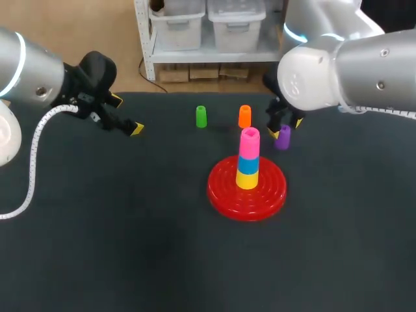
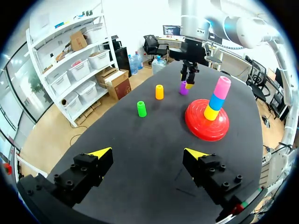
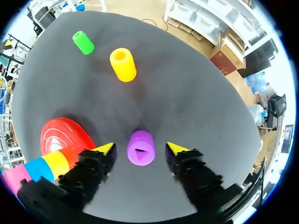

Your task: Pick up and stack the cylinders on the red base in this order: pink,purple,orange,green

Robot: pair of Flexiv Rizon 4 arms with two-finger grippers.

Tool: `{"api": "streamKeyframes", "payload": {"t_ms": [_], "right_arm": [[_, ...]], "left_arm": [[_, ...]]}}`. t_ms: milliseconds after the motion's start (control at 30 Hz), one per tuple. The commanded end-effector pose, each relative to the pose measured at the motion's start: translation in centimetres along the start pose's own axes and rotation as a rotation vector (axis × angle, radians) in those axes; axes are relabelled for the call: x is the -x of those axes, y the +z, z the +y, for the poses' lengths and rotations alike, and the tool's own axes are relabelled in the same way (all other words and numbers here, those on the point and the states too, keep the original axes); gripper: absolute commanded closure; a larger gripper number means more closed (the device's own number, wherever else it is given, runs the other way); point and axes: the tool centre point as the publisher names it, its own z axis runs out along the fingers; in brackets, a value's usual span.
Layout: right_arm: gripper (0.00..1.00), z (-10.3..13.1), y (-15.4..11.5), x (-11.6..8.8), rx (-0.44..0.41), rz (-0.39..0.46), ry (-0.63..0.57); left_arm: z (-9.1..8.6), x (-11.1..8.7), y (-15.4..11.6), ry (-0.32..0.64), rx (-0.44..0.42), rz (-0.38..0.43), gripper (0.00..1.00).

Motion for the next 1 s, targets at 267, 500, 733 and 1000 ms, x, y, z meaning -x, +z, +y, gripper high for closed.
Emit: {"api": "streamKeyframes", "payload": {"t_ms": [267, 500, 733, 1000], "right_arm": [[1.00, 0.0, -2.8, -0.4, -0.063, -0.060, -0.060], [1.00, 3.5, -11.7, -0.7, -0.036, -0.231, -0.255], [1.00, 10.0, -19.1, -2.8, 0.042, -0.307, -0.560], [1.00, 12.7, -22.2, -5.8, 0.097, -0.265, -0.718]], "left_arm": [[0.0, 0.0, 0.0, 0.000, 0.001, 0.000, 0.00], [0.0, 0.0, 0.0, 0.000, 0.001, 0.000, 0.00], [0.0, 0.0, 0.0, 0.000, 0.001, 0.000, 0.00], [0.0, 0.0, 0.0, 0.000, 0.001, 0.000, 0.00]]}}
